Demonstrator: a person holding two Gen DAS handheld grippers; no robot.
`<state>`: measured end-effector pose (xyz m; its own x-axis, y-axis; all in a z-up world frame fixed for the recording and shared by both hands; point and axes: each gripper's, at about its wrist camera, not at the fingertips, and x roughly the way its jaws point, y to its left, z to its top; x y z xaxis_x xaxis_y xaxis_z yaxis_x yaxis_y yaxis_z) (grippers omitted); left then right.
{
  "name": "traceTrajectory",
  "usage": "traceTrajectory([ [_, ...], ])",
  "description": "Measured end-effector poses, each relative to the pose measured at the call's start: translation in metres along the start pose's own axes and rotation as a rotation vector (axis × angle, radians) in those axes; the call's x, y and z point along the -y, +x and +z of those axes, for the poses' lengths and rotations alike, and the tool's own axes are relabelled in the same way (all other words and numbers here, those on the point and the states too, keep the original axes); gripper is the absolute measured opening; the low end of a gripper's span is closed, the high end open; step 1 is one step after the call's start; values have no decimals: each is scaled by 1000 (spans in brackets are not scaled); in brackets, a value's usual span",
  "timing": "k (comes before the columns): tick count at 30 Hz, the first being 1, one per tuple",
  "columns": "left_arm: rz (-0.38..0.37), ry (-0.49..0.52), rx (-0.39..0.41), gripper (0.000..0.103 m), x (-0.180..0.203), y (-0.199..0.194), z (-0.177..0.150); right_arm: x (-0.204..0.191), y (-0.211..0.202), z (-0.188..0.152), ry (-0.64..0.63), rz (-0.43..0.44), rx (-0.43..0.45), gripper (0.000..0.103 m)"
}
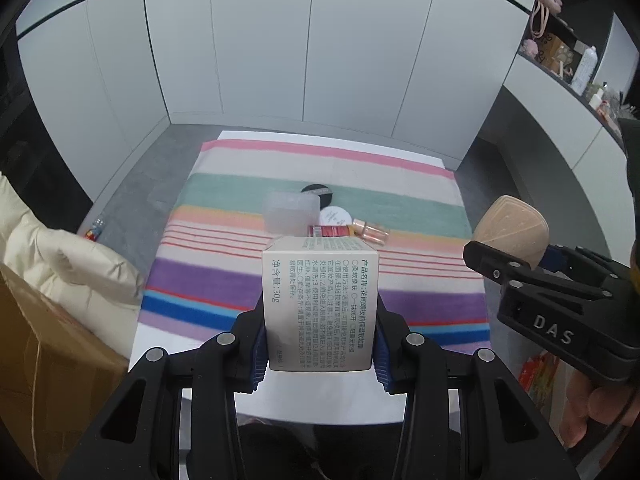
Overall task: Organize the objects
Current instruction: 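Carry the white box and beige puff over the cardboard box with both tools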
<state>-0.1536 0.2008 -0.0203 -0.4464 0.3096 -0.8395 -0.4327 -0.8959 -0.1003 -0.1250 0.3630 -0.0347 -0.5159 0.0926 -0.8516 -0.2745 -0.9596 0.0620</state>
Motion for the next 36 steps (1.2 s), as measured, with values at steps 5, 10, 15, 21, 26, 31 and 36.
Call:
traceTrajectory([
  [5,-35,-31,34,43,-6,-18,-17,-15,-24,-15,-46,-14,35,59],
  [10,-56,-44,37,43,-13,-24,-30,-33,-34,-32,-130,-8,75,59],
  [15,-17,-18,86,43,-20,-31,-35,-40,-32,-40,-176,4,96,59],
  [21,39,-42,85,43,-38,-28,-43,-62,-35,-35,-230,25,139,59],
  [26,69,-53,102,43,-51,-31,-47,-76,-33,-32,-229,43,146,59],
  [31,107,-75,115,43,-66,-32,-52,-89,-25,-25,-222,75,141,59],
  [36,108,-101,115,43,-82,-36,-58,-106,-17,-19,-220,100,128,59],
])
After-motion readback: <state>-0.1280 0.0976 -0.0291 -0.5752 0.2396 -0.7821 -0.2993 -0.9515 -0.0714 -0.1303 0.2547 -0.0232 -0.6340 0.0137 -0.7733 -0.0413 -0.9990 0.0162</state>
